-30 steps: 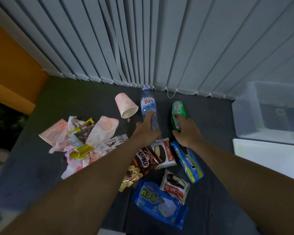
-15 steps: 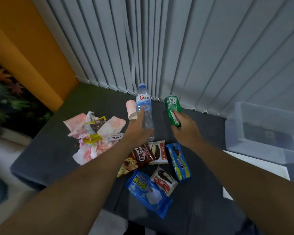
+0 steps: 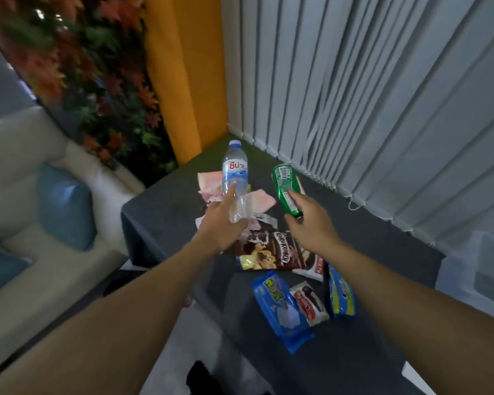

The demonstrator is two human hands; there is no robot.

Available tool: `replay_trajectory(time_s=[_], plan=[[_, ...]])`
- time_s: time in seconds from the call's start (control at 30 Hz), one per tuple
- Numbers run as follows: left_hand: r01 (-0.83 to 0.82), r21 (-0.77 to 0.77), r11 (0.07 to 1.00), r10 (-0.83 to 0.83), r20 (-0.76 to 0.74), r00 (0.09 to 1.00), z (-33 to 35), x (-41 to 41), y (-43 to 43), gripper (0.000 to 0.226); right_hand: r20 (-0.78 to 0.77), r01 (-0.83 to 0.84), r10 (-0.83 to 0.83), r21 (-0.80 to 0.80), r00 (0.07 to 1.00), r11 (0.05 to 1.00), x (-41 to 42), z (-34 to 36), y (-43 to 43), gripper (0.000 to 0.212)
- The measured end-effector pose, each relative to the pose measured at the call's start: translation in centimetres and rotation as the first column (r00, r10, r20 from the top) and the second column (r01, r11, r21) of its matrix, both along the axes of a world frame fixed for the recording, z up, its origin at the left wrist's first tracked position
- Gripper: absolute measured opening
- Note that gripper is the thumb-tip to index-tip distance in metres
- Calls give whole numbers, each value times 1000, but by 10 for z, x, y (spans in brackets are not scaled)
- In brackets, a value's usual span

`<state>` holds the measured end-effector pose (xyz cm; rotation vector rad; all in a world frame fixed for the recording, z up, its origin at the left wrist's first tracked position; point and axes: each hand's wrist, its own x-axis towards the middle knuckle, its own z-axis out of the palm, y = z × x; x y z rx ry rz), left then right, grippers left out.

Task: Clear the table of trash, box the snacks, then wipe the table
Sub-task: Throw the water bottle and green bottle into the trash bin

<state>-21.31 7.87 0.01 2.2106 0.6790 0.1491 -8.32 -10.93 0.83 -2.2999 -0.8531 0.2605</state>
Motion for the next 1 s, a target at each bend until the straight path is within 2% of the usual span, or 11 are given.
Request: replay_trajectory(time_s=[0.2, 0.3, 0.53, 0.77, 1.0], plan=[[-164, -56, 985, 164, -13, 986, -3, -69, 65, 102, 16, -164, 164, 20, 986, 986, -41, 5, 83, 60], [-231, -89, 969, 229, -31, 973, -5, -106, 99, 99, -2, -221, 221, 22, 975, 975, -63, -3, 131, 58], [-369, -59, 928, 363, -84, 928, -23, -189, 177, 91, -40, -350, 349, -9, 936, 937, -125, -24, 237, 59], [-455, -89, 886, 430, -209, 878, -61, -246, 242, 93, -96, -408, 403, -41, 910, 912, -180, -59, 315, 57], [-532, -188, 825, 453, -342, 823, -123, -288, 262, 92, -193, -457, 426, -160, 884, 875, -217, -117, 349, 57]])
